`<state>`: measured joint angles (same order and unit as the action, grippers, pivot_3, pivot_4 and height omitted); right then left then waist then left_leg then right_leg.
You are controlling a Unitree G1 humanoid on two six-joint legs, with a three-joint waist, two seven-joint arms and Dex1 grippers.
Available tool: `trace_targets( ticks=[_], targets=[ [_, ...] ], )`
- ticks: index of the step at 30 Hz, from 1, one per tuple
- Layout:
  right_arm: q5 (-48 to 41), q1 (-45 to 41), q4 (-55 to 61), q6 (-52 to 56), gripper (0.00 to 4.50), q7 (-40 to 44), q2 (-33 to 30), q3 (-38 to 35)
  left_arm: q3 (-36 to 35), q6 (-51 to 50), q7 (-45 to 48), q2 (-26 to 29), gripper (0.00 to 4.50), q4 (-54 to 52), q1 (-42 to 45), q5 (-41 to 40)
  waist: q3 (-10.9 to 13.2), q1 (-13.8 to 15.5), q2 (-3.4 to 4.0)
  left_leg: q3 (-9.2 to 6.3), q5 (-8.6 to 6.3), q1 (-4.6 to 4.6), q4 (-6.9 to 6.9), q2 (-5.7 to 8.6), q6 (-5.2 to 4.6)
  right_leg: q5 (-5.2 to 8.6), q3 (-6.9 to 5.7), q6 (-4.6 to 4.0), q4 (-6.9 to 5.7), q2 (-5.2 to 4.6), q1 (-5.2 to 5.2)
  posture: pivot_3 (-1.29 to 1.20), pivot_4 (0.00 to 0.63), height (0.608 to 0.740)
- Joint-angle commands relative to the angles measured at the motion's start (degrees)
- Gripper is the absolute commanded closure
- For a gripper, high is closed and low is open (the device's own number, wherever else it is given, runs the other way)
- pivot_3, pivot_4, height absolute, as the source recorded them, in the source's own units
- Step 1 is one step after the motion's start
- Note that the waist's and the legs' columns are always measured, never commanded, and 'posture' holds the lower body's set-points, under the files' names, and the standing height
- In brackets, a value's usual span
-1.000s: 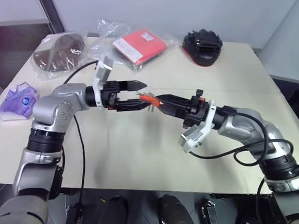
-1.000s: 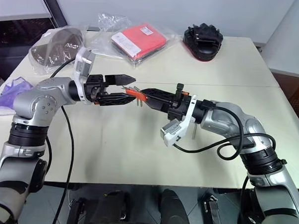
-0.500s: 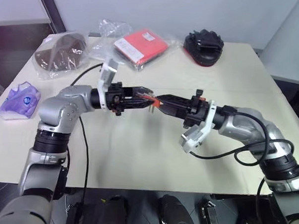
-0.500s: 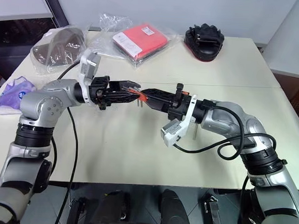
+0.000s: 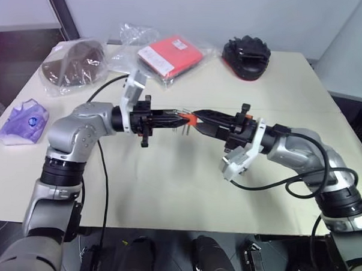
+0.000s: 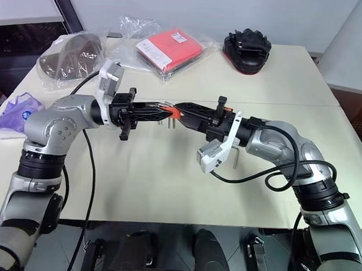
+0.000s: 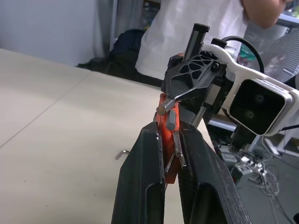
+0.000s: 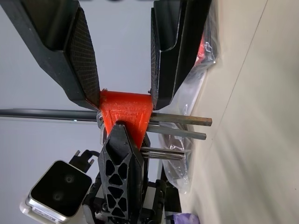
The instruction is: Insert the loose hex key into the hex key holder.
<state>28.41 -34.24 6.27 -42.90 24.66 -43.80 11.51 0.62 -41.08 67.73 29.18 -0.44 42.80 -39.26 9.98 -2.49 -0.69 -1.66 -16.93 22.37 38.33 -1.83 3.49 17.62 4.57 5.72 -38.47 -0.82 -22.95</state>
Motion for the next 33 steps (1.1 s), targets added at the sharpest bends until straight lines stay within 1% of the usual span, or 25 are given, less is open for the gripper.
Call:
trace_targets(
  ticks=[1,2,4,5,8,9,11,14,18,19,22,23,25,27,30,31,33],
  targets=[
    [-1.7,-1.3,1.8,-0.5,3.51,0.3,0.2,-1.2,0.1,-0.9,-1.3,-0.5,4.48,-1.4,1.1,-0.6,0.0,0.0,0.0,0.0,0.0,0.0,0.0,0.0,0.0,0.0,0.0,0.0,0.0,0.0,0.0,0.0,0.15,0.74],
    [-2.0,-1.2,1.7,-0.2,3.51,0.6,0.2,-1.2,0.1,-0.9,-1.4,-0.6,4.48,-1.4,1.1,-0.7,0.0,0.0,0.0,0.0,0.0,0.0,0.0,0.0,0.0,0.0,0.0,0.0,0.0,0.0,0.0,0.0,0.15,0.74],
    [-3.9,-0.8,1.5,1.0,2.42,2.2,0.0,-0.9,-0.1,-0.9,-1.8,-0.8,4.5,-1.7,1.0,-0.8,0.0,0.0,0.0,0.0,0.0,0.0,0.0,0.0,0.0,0.0,0.0,0.0,0.0,0.0,0.0,0.0,0.15,0.74],
    [-4.4,-0.7,1.5,1.4,1.99,2.8,0.0,-0.8,-0.1,-1.0,-2.0,-0.8,4.5,-1.8,0.9,-0.9,0.0,0.0,0.0,0.0,0.0,0.0,0.0,0.0,0.0,0.0,0.0,0.0,0.0,0.0,0.01,0.0,0.15,0.74],
    [-3.6,-0.4,1.9,1.9,0.44,3.9,-0.2,-0.8,-0.4,-0.9,-2.6,-0.8,4.5,-2.2,0.5,-0.7,0.0,0.0,0.0,0.0,0.0,0.0,0.01,0.0,0.0,0.0,0.0,0.0,0.0,0.0,0.01,0.0,0.15,0.74],
    [-4.0,-0.1,2.0,2.6,0.05,4.6,-0.3,-0.7,-0.4,-0.8,-2.9,-0.8,4.5,-2.5,0.2,-0.5,0.0,0.0,0.0,-0.01,0.0,0.0,0.01,0.0,0.0,0.0,0.0,0.0,0.0,0.0,0.01,0.0,0.15,0.74],
    [-4.7,0.6,2.1,4.5,0.05,6.4,-0.7,-0.8,-0.5,-0.3,-3.3,-0.6,4.5,-2.7,-0.2,-0.2,0.0,0.0,0.0,-0.02,0.0,0.0,0.01,0.0,0.0,0.0,0.0,0.0,-0.01,0.0,0.0,0.0,0.15,0.74],
    [-7.5,3.2,2.1,9.9,0.05,11.1,-2.2,-1.2,-0.7,1.0,-4.2,-0.1,4.5,-3.2,-0.9,0.7,0.0,0.1,0.0,-0.02,0.0,0.0,0.01,0.0,0.0,0.0,-0.01,0.0,-0.01,0.0,0.01,0.0,0.15,0.74],
    [-20.7,10.7,8.4,42.2,0.05,17.9,0.5,-8.3,-1.4,6.5,-7.3,-0.5,4.5,-3.5,-2.0,4.2,0.0,0.5,0.0,-0.06,0.0,0.01,0.04,-0.02,0.0,0.0,-0.04,0.0,0.0,-0.02,0.07,0.0,0.15,0.74],
    [-22.5,11.5,10.3,47.6,0.05,18.7,0.8,-9.3,-1.4,7.3,-7.7,-0.5,4.5,-3.5,-2.2,4.7,0.0,0.6,0.0,-0.06,0.01,0.0,0.07,-0.02,-0.01,0.0,-0.04,0.0,-0.02,-0.03,0.07,0.0,0.15,0.74],
    [-30.8,13.8,18.5,71.3,0.05,20.6,1.6,-13.8,-1.6,8.9,-9.3,-1.1,4.5,-3.5,-2.9,5.3,0.0,0.7,0.0,-0.06,0.01,0.01,0.12,-0.01,-0.02,0.0,-0.04,0.0,-0.03,-0.04,0.09,0.0,0.15,0.74],
    [-32.9,14.1,20.7,76.8,0.05,20.7,1.7,-14.8,-1.8,9.0,-9.7,-1.3,4.5,-3.6,-3.0,5.1,0.0,0.7,0.0,-0.07,0.01,0.01,0.12,-0.01,-0.02,0.0,-0.04,0.0,-0.04,-0.03,0.09,0.0,0.15,0.74],
    [-37.8,14.9,25.3,92.1,0.05,19.1,3.8,-17.6,-1.7,9.4,-10.1,-1.4,4.5,-3.6,-3.5,5.2,0.0,0.7,0.0,-0.08,0.01,0.0,0.13,-0.01,-0.03,0.0,-0.04,0.0,-0.06,-0.01,0.08,0.0,0.15,0.74],
    [-39.8,15.0,28.1,107.8,0.05,15.0,7.6,-20.4,-1.6,9.8,-10.3,-1.3,4.5,-3.5,-4.0,5.3,0.0,0.8,0.0,-0.1,0.01,0.0,0.12,-0.01,-0.03,0.0,-0.04,0.0,-0.07,0.02,0.09,0.0,0.15,0.74],
    [-40.2,13.5,29.3,122.0,0.05,9.9,11.6,-22.0,-1.5,10.0,-10.7,-1.1,4.5,-3.3,-4.2,5.5,0.0,1.3,0.0,-0.08,0.01,0.01,0.12,0.0,-0.03,0.0,-0.03,0.0,-0.07,0.02,0.06,0.0,0.15,0.74],
    [-39.9,13.2,29.1,125.0,0.05,8.3,12.9,-22.2,-1.3,10.0,-10.7,-1.1,4.5,-3.2,-4.3,5.6,0.0,1.4,0.01,-0.06,0.01,0.01,0.13,0.01,-0.03,0.0,-0.02,0.0,-0.07,0.02,0.06,0.0,0.15,0.74],
    [-38.9,13.2,28.0,127.5,0.05,5.1,14.3,-21.5,-1.2,9.9,-10.7,-1.1,4.5,-3.3,-4.5,5.6,0.0,1.5,0.01,-0.07,0.01,0.01,0.13,0.02,-0.03,0.0,-0.03,0.0,-0.06,0.02,0.06,0.0,0.15,0.74]
  ],
)
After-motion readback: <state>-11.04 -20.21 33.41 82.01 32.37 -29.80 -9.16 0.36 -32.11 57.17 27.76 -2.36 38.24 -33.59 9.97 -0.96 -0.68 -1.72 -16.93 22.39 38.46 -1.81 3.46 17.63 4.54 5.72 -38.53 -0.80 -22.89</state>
